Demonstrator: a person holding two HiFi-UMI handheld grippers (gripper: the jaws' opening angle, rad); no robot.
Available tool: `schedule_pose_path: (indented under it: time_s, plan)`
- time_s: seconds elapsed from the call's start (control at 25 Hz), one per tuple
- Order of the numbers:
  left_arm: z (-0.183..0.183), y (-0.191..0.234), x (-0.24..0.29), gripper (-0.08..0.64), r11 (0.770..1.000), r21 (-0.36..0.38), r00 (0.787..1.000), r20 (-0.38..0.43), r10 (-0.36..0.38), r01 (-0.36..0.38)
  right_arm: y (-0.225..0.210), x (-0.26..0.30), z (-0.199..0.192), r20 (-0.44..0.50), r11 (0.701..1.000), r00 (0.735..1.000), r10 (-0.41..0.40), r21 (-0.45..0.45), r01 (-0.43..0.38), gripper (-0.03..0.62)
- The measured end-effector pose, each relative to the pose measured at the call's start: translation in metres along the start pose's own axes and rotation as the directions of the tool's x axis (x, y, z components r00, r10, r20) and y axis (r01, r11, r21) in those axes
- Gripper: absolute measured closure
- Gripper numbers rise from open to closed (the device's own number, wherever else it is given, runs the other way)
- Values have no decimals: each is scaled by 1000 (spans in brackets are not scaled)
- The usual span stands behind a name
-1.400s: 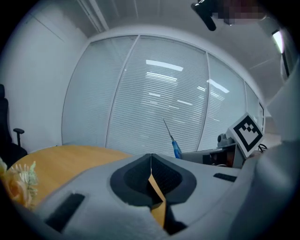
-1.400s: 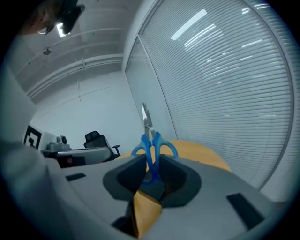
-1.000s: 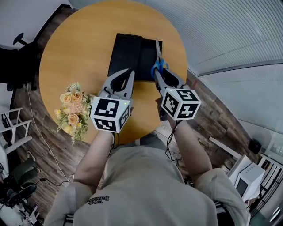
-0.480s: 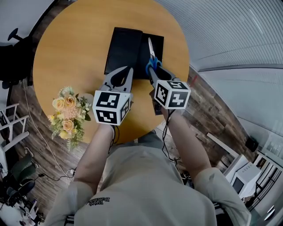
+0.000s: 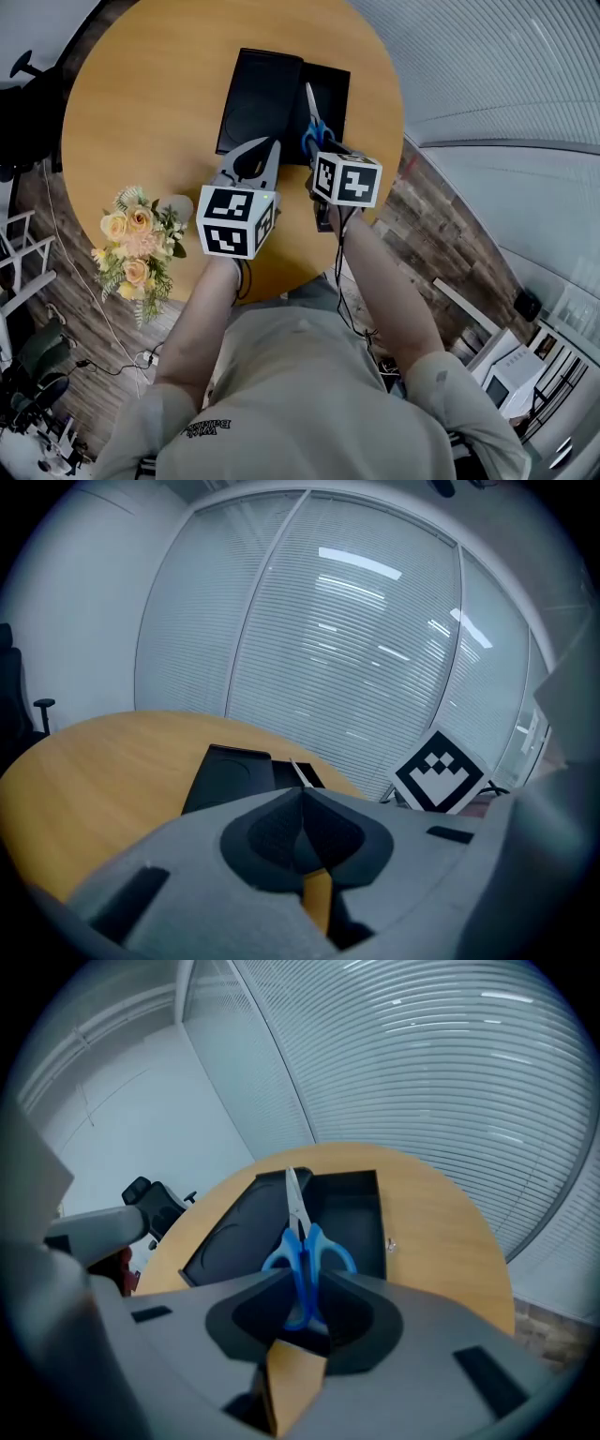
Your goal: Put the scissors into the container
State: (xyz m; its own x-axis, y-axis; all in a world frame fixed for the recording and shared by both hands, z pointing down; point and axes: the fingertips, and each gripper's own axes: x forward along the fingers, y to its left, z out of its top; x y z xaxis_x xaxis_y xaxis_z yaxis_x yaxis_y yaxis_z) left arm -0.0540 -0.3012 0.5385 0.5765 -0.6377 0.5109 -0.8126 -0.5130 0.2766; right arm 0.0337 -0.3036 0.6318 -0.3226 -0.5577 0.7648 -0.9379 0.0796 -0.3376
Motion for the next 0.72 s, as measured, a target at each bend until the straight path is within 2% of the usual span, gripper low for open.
schedule_pose_path:
  time_s: [0.16,0.36,0.56,0.72]
  plan:
    - [-1,1,4,537,1000,-3,1000,-8,-5,5,-11,9,-8,-76,998,995,-56,20,58,495]
    - [0,7,12,537,1000,-23,1000,-11,3,-3,-13,15,-8,-152,997,986,-72,-20,69,495]
    - [2,13,15,538,999,-32,1000,-13,4,-4,-24,29,-21,-248,994,963,-108,-27,104,495]
    - [0,20,15,537,999,-52,1000,-19,14,-15,-23,37,-26,-303,993,946,-113,-58,100,495]
